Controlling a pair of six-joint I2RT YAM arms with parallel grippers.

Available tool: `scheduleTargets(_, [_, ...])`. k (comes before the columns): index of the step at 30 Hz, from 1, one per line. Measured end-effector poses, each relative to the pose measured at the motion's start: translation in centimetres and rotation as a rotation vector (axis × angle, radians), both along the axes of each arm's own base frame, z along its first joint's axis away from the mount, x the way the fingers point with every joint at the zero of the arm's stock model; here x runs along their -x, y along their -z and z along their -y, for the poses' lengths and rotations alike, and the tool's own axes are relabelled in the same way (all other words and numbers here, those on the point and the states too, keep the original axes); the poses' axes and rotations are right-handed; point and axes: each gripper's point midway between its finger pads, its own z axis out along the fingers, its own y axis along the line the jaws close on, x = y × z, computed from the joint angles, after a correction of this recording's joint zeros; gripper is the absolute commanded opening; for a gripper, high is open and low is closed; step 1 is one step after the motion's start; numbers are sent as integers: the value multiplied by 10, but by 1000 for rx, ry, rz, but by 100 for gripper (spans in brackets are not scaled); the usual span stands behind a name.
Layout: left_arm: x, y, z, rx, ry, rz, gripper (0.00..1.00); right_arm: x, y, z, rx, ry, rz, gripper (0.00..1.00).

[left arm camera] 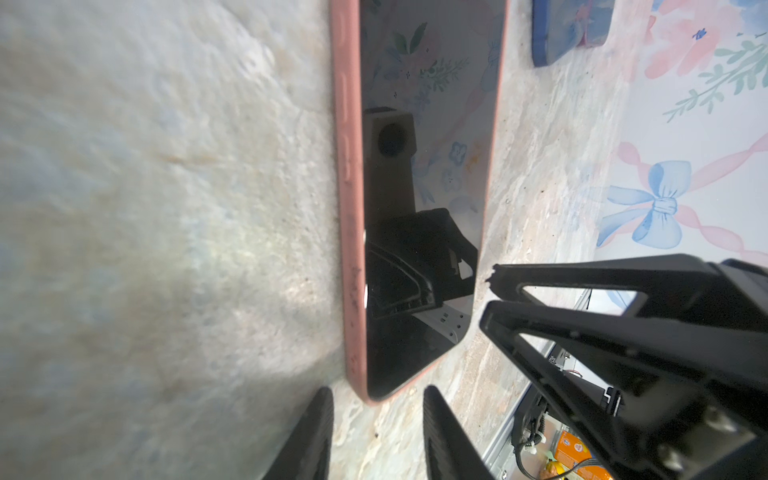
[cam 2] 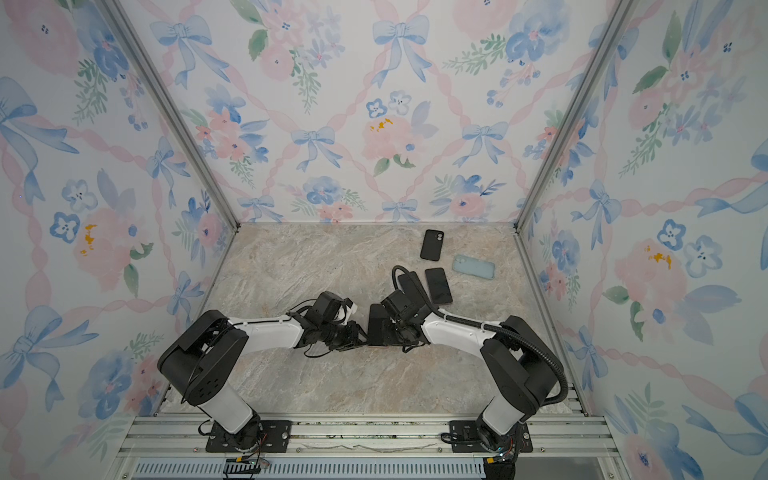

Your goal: Put the phone into the phone case

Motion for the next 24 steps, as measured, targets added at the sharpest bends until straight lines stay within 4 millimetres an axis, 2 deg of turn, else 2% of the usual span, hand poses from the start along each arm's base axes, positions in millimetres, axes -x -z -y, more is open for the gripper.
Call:
scheduleTargets(6, [-3, 2, 11, 0, 20, 2, 31, 0, 8, -3, -5, 1, -15, 29])
scheduleTargets(10, [-4, 2, 11, -2, 20, 1, 28, 0, 9, -5, -11, 5, -20, 25])
scheduleTargets(17, [-4, 3, 11, -8, 17, 1, 27, 0, 10, -5, -9, 12, -22, 21])
scheduleTargets(24, [-4, 3, 10, -9, 17, 2, 26, -1, 10, -4, -8, 19, -21, 20])
